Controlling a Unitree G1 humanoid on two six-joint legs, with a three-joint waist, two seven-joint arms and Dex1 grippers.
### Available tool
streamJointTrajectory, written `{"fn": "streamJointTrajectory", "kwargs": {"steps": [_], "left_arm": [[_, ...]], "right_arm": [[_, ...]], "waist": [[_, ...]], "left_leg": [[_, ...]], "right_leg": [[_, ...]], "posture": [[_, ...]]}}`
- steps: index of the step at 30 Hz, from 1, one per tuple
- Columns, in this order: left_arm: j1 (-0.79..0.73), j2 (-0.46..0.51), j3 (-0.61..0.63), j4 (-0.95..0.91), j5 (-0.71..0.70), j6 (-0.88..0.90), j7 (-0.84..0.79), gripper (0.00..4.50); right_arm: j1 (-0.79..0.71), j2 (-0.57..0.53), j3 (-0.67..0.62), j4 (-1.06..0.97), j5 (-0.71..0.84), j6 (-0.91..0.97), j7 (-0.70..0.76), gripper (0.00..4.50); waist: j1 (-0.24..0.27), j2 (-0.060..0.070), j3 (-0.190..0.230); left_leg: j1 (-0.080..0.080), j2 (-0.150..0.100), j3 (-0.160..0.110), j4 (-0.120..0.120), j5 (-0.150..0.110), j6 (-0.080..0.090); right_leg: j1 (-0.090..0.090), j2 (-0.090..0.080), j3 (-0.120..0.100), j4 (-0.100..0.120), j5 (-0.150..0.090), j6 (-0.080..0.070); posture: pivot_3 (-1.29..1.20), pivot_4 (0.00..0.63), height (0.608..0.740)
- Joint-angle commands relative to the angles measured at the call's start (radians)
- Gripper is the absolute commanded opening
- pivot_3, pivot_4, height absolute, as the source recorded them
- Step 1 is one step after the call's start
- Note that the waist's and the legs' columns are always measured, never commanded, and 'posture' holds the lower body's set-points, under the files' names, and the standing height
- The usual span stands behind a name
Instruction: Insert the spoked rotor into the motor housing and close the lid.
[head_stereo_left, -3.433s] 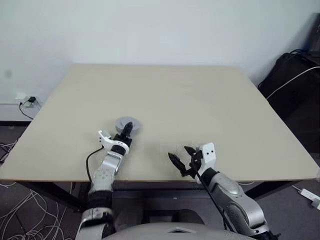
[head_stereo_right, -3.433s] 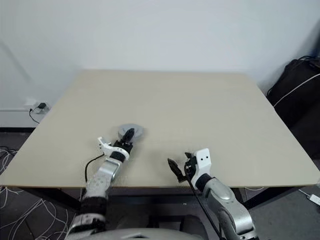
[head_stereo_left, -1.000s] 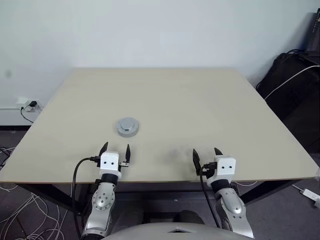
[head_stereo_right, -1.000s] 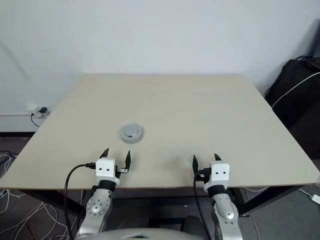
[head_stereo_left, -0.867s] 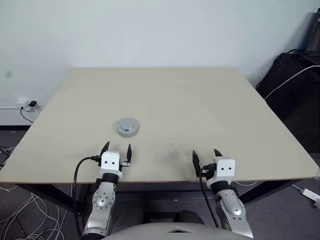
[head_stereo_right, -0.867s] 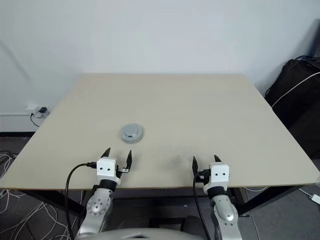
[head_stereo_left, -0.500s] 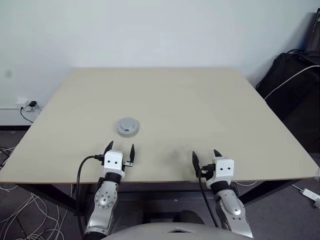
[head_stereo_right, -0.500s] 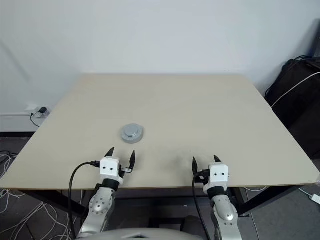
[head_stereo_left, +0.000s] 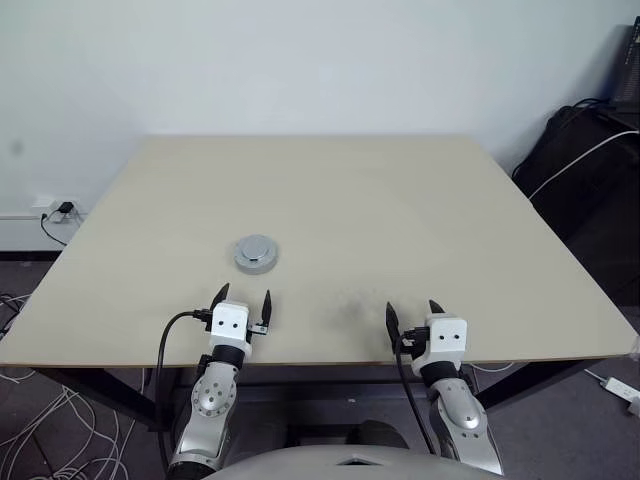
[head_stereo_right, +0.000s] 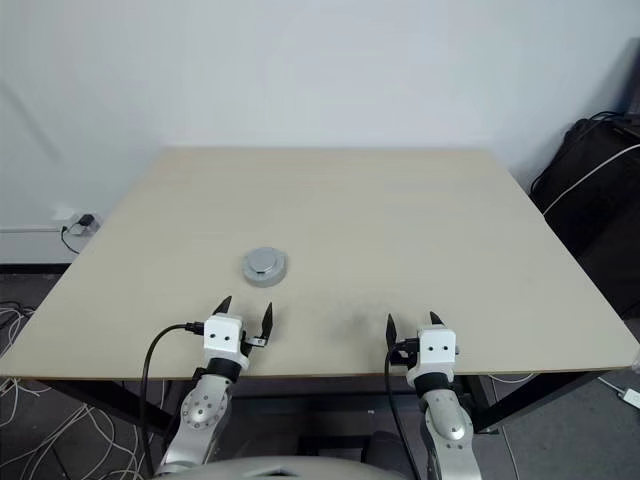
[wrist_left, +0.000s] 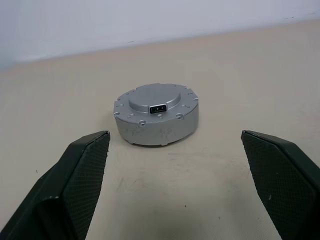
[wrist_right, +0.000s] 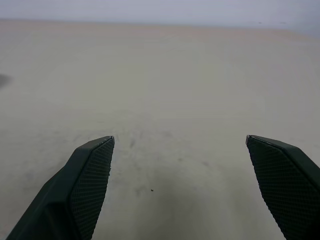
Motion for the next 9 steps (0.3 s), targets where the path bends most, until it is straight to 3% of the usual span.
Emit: {"fn": "streamJointTrajectory", "kwargs": {"steps": [1,9], "left_arm": [[-0.029,0.001,-0.004,-0.001,0.009,-0.027,0.007,4.46],[-0.050,0.001,-0.013,0.024,0.021,-0.027,0.011,4.46]], "right_arm": [[-0.019,0.009,-0.008,-0.017,-0.002,-0.029,-0.013,4.50],[-0.007,0.016,-0.010,-0.014,-0.014,-0.033,-0.036,4.50]], "waist": [[0.000,0.000,0.000],[0.000,0.000,0.000]], "left_leg": [[0.000,0.000,0.000,0.000,0.000,0.000],[0.000,0.000,0.000,0.000,0.000,0.000]], "right_leg": [[0.000,0.000,0.000,0.000,0.000,0.000],[0.000,0.000,0.000,0.000,0.001,-0.001]], "posture": [[0.00,0.000,0.740],[0.00,0.000,0.740]]}}
